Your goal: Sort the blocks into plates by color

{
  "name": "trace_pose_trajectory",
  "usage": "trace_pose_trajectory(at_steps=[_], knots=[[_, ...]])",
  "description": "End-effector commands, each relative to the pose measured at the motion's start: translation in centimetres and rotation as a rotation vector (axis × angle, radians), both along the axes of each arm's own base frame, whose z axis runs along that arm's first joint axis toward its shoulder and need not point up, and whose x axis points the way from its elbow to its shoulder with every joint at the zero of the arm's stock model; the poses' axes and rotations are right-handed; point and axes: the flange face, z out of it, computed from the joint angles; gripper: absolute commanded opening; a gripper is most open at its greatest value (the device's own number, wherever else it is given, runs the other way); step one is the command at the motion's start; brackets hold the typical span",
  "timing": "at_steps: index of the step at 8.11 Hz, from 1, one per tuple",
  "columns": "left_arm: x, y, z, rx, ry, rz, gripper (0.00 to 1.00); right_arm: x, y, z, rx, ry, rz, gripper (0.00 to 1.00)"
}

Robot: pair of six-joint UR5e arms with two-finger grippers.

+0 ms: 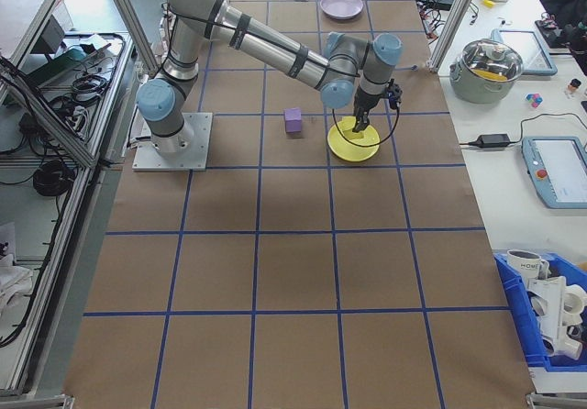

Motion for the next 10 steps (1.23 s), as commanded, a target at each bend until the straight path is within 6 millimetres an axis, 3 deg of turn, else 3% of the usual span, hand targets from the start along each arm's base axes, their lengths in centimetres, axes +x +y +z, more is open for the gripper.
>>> trace_pose_trajectory(at_steps=[1, 2, 4, 6, 7, 8, 10], knots=[[0.0, 0.0, 0.0, 0.001, 0.000, -0.001, 1.00, 0.2, -1.5, -4.7, 0.008, -0.031, 0.024, 0.46], [0.0, 0.0, 0.0, -0.001, 0.000, 0.001, 1.00, 0.4, -1.1, -4.7, 0.014, -0.033, 0.029, 0.99], [0.0, 0.0, 0.0, 0.001, 0.000, 0.001, 1.00, 0.6, -0.3, -3.6, 0.052, -0.039, 0.029, 1.00], [0.0, 0.1, 0.1, -0.001, 0.000, -0.001, 1.00, 1.4, 2.6, 1.2, 0.112, -0.055, 0.026, 1.00], [0.0, 0.0, 0.0, 0.001, 0.002, 0.001, 1.00, 2.2, 4.5, 2.6, 0.170, -0.070, 0.030, 1.00], [0.0, 0.0, 0.1, -0.002, 0.002, 0.001, 1.00, 3.6, 6.1, 1.8, 0.235, -0.084, 0.048, 1.00], [0.0, 0.2, 0.3, -0.005, 0.000, -0.001, 1.00, 7.6, 8.8, -1.7, 0.319, -0.093, 0.092, 1.00]])
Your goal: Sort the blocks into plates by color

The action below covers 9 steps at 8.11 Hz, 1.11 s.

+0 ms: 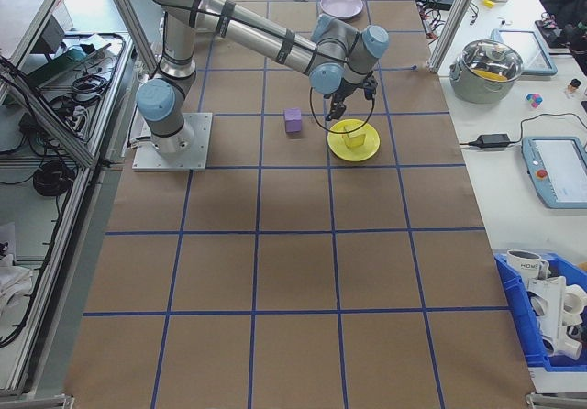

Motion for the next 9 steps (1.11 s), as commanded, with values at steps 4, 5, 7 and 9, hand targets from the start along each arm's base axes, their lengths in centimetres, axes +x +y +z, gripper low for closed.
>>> trace_pose_trajectory(at_steps=[4, 5, 7, 9], knots=[[0.0, 0.3, 0.2, -0.003, -0.001, -0.001, 1.00, 4.7, 6.7, -7.6, 0.207, -0.016, 0.076, 1.00], [0.0, 0.3, 0.2, -0.003, 0.000, -0.001, 1.00, 4.7, 7.1, -8.2, 0.221, -0.017, 0.080, 1.00], [0.0, 0.3, 0.2, -0.003, 0.000, -0.001, 1.00, 4.7, 7.5, -9.1, 0.237, -0.013, 0.071, 1.00], [0.0, 0.3, 0.2, -0.003, -0.001, -0.001, 1.00, 4.7, 7.4, -9.6, 0.245, -0.013, 0.072, 0.96]])
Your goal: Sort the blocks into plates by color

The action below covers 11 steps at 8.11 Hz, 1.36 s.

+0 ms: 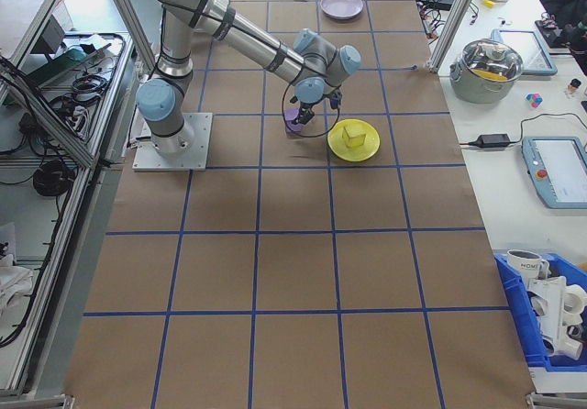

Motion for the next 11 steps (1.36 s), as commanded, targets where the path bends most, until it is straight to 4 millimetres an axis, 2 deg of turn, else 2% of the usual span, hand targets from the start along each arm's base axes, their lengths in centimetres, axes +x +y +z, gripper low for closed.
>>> trace_pose_trajectory(at_steps=[1, 2, 4, 5, 7, 8, 9, 11], knots=[[0.0, 0.0, 0.0, 0.000, 0.000, 0.000, 1.00, 0.0, -0.1, -1.0, 0.015, 0.001, -0.002, 0.89], [0.0, 0.0, 0.0, 0.000, 0.000, 0.002, 1.00, 0.0, -0.1, -1.2, 0.014, 0.001, -0.002, 0.79], [0.0, 0.1, 0.1, -0.002, 0.000, 0.000, 1.00, -0.1, 0.1, -1.3, 0.021, -0.003, -0.001, 0.23], [0.0, 0.0, 0.0, 0.000, -0.001, 0.000, 1.00, 0.0, 0.2, -1.4, 0.023, -0.013, 0.002, 0.00], [0.0, 0.0, 0.0, 0.000, -0.001, 0.000, 1.00, 0.0, -0.1, -0.7, 0.003, -0.004, -0.013, 0.00], [-0.1, 0.1, 0.1, -0.002, -0.001, -0.001, 1.00, -0.1, -0.6, 1.0, -0.028, -0.001, -0.013, 0.00], [0.1, 0.5, 0.1, 0.000, -0.003, 0.000, 1.00, 0.0, -1.5, 4.2, -0.094, 0.012, -0.045, 0.00], [0.1, 1.0, -0.2, 0.004, -0.005, 0.000, 1.00, 2.4, -3.3, 8.9, -0.117, -0.070, -0.114, 0.00]])
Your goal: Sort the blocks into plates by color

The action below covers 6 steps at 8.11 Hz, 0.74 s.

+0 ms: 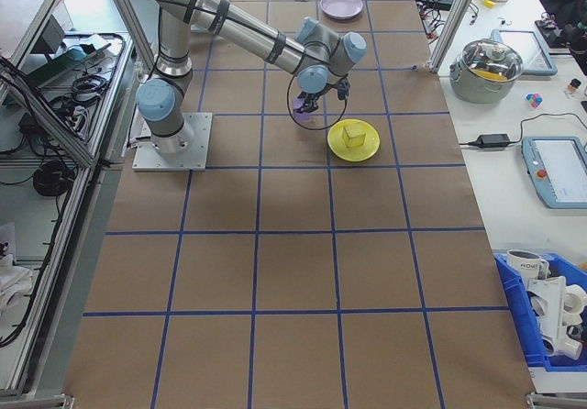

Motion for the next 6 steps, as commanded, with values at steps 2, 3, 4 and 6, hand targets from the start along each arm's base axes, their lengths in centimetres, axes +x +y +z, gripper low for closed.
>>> trace_pose_trajectory(at_steps=[2, 3, 4, 6], knots=[[0.0, 0.6, -0.1, 0.001, -0.001, -0.006, 1.00, 9.8, -1.3, 6.1, -0.047, -0.072, -0.123, 0.00], [0.0, 0.6, -0.1, 0.001, -0.001, -0.006, 1.00, 14.8, -0.3, 6.1, -0.040, -0.092, -0.161, 0.00], [0.1, 0.6, -0.1, 0.001, -0.001, -0.005, 1.00, 19.3, 0.4, 5.6, -0.061, -0.092, -0.212, 0.00], [0.2, 0.5, 0.0, -0.002, -0.001, -0.003, 1.00, 26.6, 1.6, 2.9, -0.078, -0.086, -0.270, 0.00]])
